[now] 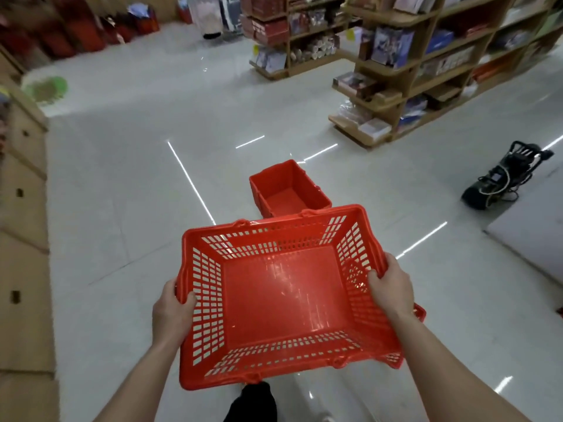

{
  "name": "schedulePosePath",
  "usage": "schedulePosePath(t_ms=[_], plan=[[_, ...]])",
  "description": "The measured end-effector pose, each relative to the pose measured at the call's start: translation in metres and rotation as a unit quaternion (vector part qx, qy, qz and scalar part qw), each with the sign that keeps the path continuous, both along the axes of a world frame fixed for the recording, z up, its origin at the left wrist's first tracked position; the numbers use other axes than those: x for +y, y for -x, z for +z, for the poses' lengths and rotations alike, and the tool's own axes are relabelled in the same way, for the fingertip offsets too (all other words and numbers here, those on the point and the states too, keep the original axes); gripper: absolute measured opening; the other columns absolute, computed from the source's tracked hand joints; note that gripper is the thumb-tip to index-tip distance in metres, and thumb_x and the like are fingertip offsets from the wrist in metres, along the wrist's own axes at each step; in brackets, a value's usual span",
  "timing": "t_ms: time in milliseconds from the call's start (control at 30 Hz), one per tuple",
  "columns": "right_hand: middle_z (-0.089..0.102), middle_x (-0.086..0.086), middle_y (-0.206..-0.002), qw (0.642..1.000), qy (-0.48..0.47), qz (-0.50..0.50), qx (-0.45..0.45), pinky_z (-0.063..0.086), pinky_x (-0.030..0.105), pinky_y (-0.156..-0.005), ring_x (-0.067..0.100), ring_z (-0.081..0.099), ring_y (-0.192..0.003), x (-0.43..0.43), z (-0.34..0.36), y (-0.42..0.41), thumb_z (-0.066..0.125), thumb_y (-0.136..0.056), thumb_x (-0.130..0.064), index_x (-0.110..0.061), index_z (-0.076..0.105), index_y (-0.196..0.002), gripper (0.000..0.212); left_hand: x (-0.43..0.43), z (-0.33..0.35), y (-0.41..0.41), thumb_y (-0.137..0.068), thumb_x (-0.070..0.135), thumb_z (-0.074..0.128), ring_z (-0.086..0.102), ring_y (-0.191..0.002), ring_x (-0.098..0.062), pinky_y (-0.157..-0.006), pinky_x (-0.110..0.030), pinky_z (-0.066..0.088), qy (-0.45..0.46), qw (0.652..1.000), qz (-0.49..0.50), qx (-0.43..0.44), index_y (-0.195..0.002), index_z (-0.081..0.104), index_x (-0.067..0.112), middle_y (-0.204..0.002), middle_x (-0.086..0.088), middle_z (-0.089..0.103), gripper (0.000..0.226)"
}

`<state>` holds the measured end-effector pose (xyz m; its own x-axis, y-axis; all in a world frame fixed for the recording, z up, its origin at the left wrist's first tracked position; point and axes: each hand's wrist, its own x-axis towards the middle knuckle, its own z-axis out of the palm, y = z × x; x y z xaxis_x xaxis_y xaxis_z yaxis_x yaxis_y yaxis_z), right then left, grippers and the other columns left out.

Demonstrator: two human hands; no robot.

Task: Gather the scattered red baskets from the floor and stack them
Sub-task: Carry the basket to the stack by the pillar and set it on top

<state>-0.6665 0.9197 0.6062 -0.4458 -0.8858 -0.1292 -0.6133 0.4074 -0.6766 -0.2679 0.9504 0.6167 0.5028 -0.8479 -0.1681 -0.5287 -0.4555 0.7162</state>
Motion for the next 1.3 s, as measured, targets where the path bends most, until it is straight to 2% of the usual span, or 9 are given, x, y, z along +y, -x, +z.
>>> schedulePosePath(t_ms=[167,333,533,700,867,967,1133,1300], plan=[[0.072,0.011,-0.112,1.0,-0.006,0.001,0.011,0.052,0.041,-0.085,0.036,0.067,-0.1,-0.111,-0.014,-0.028,0.057,-0.087,-0.022,-0.018,0.053,-0.134,0.047,-0.109,-0.02,-0.03,-0.097,0.032,0.058,0.06,-0.067,-0.006,-0.062,-0.028,0.051,-0.005,1.0,-0.003,0.011,-0.132,0.051,0.017,-0.11,-0.005,0.068,0.038],[0.071,0.013,-0.114,0.999,-0.023,-0.032,0.01,0.052,0.043,-0.086,0.037,0.066,-0.101,-0.212,-0.02,-0.058,0.057,-0.088,-0.022,-0.017,0.052,-0.135,0.047,-0.234,-0.024,-0.067,-0.097,0.036,0.059,0.066,-0.076,-0.015,-0.071,-0.038,0.057,-0.031,0.999,-0.036,0.026,-0.13,0.051,0.021,-0.111,-0.002,0.068,0.037],[0.07,0.014,-0.113,0.997,-0.021,-0.076,-0.011,0.053,0.046,-0.09,0.038,0.065,-0.103,-0.307,-0.026,-0.085,0.059,-0.086,-0.02,-0.018,0.055,-0.131,0.045,-0.381,-0.019,-0.094,-0.098,0.03,0.058,0.06,-0.072,-0.009,-0.064,-0.027,0.049,-0.035,0.994,-0.102,0.017,-0.132,0.05,0.017,-0.107,0.001,0.063,0.038],[0.071,0.011,-0.115,0.992,-0.039,-0.117,-0.036,0.052,0.045,-0.092,0.035,0.066,-0.103,-0.372,-0.053,-0.082,0.059,-0.088,-0.021,-0.018,0.056,-0.13,0.042,-0.498,-0.037,-0.091,-0.096,0.036,0.059,0.063,-0.071,-0.006,-0.061,-0.026,0.051,-0.054,0.986,-0.16,0.009,-0.133,0.049,0.021,-0.109,0.001,0.066,0.041],[0.069,0.013,-0.119,0.983,-0.056,-0.16,-0.066,0.049,0.043,-0.096,0.035,0.065,-0.108,-0.442,-0.089,-0.072,0.06,-0.089,-0.016,-0.014,0.055,-0.133,0.044,-0.602,-0.058,-0.068,-0.095,0.039,0.06,0.065,-0.074,-0.008,-0.067,-0.032,0.056,-0.088,0.975,-0.205,-0.009,-0.134,0.049,0.022,-0.11,0.003,0.066,0.044],[0.068,0.016,-0.12,0.973,-0.081,-0.198,-0.087,0.049,0.043,-0.097,0.036,0.064,-0.11,-0.474,-0.112,-0.067,0.06,-0.09,-0.014,-0.012,0.053,-0.135,0.046,-0.661,-0.07,-0.05,-0.095,0.039,0.061,0.065,-0.075,-0.01,-0.07,-0.037,0.057,-0.115,0.964,-0.239,-0.029,-0.134,0.049,0.023,-0.109,0.004,0.064,0.044],[0.069,0.017,-0.118,0.946,-0.116,-0.278,-0.119,0.051,0.046,-0.095,0.038,0.065,-0.108,-0.508,-0.151,-0.071,0.061,-0.09,-0.013,-0.011,0.053,-0.132,0.043,-0.755,-0.101,-0.019,-0.096,0.037,0.059,0.062,-0.069,-0.003,-0.06,-0.026,0.051,-0.136,0.936,-0.319,-0.062,-0.135,0.048,0.021,-0.103,0.008,0.061,0.043],[0.07,0.017,-0.111,0.902,-0.15,-0.374,-0.156,0.051,0.043,-0.09,0.039,0.066,-0.103,-0.514,-0.187,-0.096,0.059,-0.088,-0.014,-0.014,0.056,-0.126,0.038,-0.833,-0.144,0.009,-0.097,0.038,0.058,0.067,-0.074,-0.007,-0.063,-0.03,0.055,-0.158,0.896,-0.406,-0.08,-0.135,0.046,0.025,-0.107,0.006,0.065,0.042]])
